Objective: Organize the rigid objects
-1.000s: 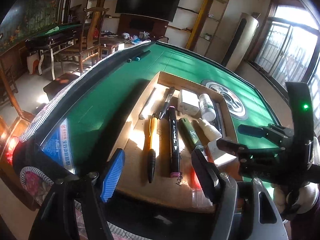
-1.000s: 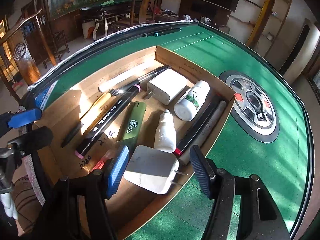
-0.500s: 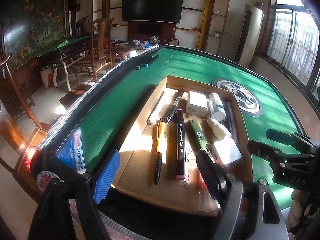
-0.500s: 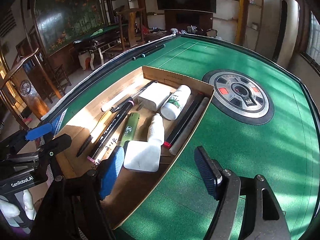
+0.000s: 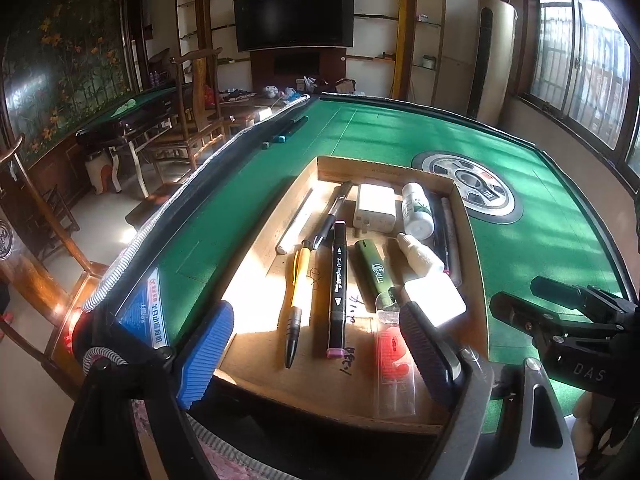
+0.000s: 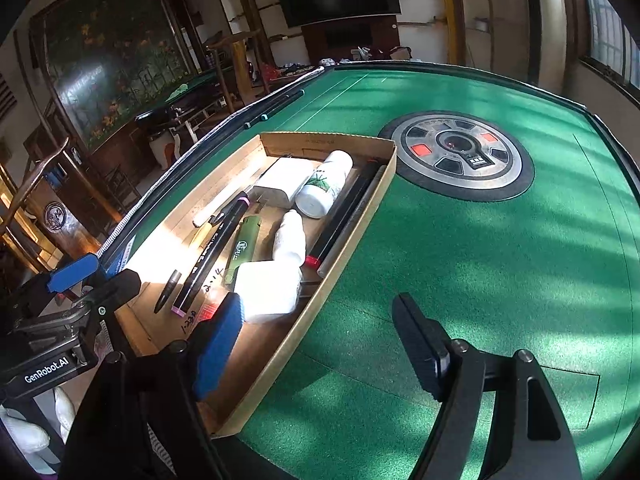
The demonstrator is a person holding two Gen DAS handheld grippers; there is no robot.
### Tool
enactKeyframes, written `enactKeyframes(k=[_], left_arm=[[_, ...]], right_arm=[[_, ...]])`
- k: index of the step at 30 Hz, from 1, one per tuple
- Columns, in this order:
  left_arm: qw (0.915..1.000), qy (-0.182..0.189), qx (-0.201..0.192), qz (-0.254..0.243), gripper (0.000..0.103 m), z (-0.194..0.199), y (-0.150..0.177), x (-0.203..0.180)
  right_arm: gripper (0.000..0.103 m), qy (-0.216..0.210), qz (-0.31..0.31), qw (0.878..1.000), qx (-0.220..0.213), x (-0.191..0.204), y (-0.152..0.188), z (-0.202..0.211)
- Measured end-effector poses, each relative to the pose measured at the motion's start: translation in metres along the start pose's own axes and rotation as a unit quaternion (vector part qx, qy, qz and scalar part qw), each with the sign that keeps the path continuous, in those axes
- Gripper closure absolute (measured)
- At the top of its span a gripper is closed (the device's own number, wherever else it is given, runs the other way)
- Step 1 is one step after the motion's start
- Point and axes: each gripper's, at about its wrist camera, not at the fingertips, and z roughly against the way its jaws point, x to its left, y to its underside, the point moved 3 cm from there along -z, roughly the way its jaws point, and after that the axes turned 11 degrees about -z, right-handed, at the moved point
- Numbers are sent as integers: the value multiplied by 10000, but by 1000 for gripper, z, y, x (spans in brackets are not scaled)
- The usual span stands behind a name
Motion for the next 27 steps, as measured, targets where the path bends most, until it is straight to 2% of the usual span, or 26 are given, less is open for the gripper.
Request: enactKeyframes(k=[14,27], left_arm=[[9999,-2,71,70,15,-4,4,1],[9993,36,105,362,15,-11,7,19]], right_arm=[[26,88,-42,9999,-137,-9,8,-3],[26,-30,-285,9994,-201,-19,7,-14]])
